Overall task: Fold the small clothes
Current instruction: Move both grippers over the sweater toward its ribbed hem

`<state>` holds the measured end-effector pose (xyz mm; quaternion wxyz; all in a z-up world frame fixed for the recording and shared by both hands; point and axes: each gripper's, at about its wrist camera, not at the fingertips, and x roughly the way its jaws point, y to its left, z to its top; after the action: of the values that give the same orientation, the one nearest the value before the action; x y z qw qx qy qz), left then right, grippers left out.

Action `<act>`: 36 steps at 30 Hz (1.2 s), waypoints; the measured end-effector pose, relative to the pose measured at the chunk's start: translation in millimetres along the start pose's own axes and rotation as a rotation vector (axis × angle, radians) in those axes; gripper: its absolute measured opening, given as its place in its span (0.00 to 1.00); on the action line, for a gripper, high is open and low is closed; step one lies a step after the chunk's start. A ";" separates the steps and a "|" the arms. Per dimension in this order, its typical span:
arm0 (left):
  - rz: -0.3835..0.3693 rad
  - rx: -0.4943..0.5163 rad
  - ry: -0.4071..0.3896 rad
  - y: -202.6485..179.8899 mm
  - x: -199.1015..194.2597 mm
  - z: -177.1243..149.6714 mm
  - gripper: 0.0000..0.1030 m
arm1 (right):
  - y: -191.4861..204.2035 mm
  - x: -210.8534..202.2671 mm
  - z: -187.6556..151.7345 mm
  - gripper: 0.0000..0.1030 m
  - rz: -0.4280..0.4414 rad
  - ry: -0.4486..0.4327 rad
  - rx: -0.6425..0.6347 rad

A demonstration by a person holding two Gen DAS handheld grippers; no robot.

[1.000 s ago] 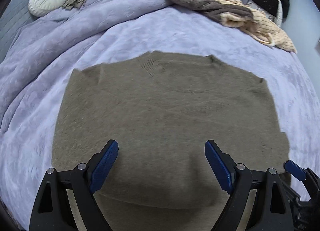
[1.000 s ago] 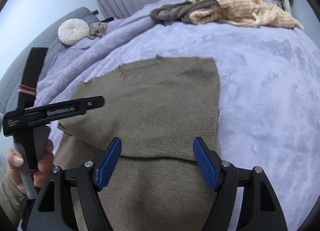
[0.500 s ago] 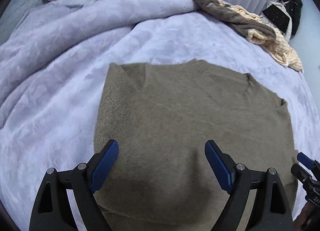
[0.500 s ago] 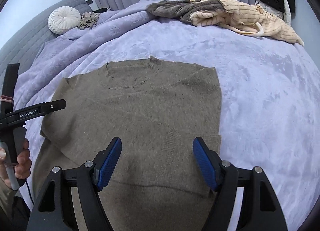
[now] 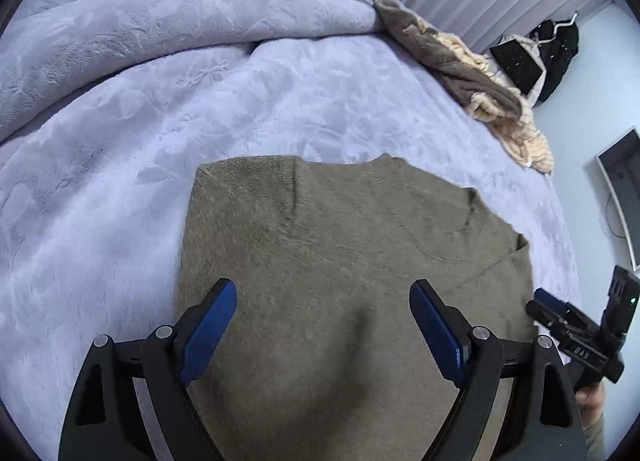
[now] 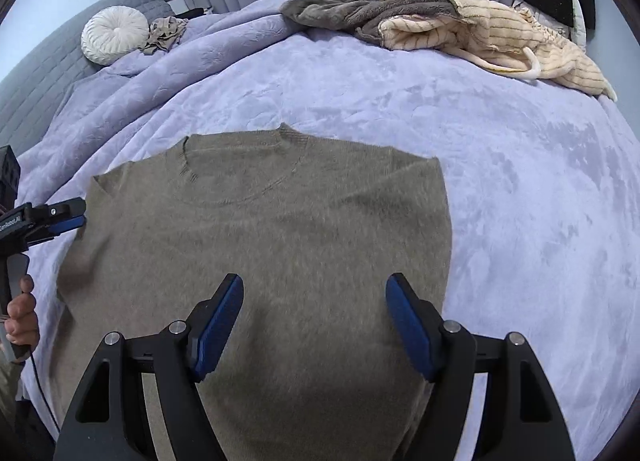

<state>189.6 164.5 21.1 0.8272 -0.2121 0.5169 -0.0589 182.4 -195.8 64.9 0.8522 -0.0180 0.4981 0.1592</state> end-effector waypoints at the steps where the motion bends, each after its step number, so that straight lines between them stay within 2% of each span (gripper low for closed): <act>1: 0.018 -0.011 0.017 6.8 9.2 5.2 0.86 | -1.8 8.9 7.8 0.75 -0.008 0.015 0.004; 5: -0.001 -0.019 0.037 21.7 27.0 16.2 0.86 | -22.5 51.0 32.3 0.75 -0.052 0.098 0.053; 7: 0.010 0.007 0.044 18.9 29.5 18.7 0.86 | -33.5 64.5 37.2 0.76 -0.034 0.120 0.082; 10: 0.035 0.027 0.057 11.6 21.3 20.2 0.86 | -34.4 69.2 41.2 0.78 -0.026 0.125 0.072; 13: 0.002 0.005 -0.009 7.1 -10.0 7.8 0.86 | -26.8 52.3 38.7 0.78 -0.061 0.114 0.077; 15: -0.024 0.019 -0.007 1.0 -20.6 -9.0 0.86 | -14.5 25.0 26.8 0.78 -0.028 0.058 0.060; 18: 0.004 0.098 -0.001 -19.2 -23.9 -46.3 0.86 | 9.6 -3.0 -1.6 0.78 0.002 0.021 0.026; 20: 0.066 0.140 -0.006 -28.9 -20.1 -66.5 0.86 | 25.9 -6.8 -21.2 0.78 -0.008 0.029 -0.003; 22: 0.141 0.193 -0.014 -35.5 -14.6 -82.4 0.86 | 39.9 -3.7 -38.6 0.78 -0.055 0.035 -0.059; 24: 0.212 0.252 -0.009 -42.4 -8.0 -91.6 0.86 | 44.3 5.3 -52.4 0.78 -0.103 0.062 -0.105; 26: 0.259 0.288 0.001 -52.1 -11.5 -93.6 0.86 | 44.1 8.4 -58.3 0.78 -0.123 0.049 -0.142; 28: 0.213 0.256 -0.002 -57.6 -26.5 -96.2 0.86 | 42.7 -0.6 -54.9 0.79 -0.144 0.065 -0.118; 31: 0.141 0.233 -0.029 -66.3 -45.4 -114.4 0.86 | 48.9 -33.0 -60.0 0.79 -0.078 0.014 -0.060; 33: 0.147 0.246 -0.017 -76.6 -40.0 -128.1 0.86 | 62.8 -42.5 -70.6 0.79 -0.058 0.007 -0.081; 36: 0.230 0.268 0.026 -82.0 -21.5 -142.7 0.86 | 82.3 -27.1 -88.5 0.79 -0.068 0.064 -0.137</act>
<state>64.1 55.9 19.1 0.8427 -0.0390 0.5358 -0.0350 71.7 -141.4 54.1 0.8376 -0.0985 0.5120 0.1631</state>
